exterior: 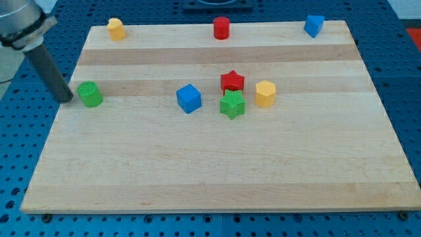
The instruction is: Move the green circle towards the blue cube
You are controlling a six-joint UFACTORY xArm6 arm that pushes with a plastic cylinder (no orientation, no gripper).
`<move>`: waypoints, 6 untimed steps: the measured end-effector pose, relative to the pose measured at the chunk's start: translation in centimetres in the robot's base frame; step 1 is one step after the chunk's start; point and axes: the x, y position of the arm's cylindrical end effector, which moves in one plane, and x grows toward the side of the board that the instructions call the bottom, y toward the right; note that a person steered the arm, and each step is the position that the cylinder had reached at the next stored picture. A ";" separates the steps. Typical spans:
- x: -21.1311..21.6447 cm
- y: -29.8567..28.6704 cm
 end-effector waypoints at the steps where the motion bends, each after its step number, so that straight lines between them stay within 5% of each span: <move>1: -0.2 2.3; 3: 4.1 3.3; 6: -1.2 8.7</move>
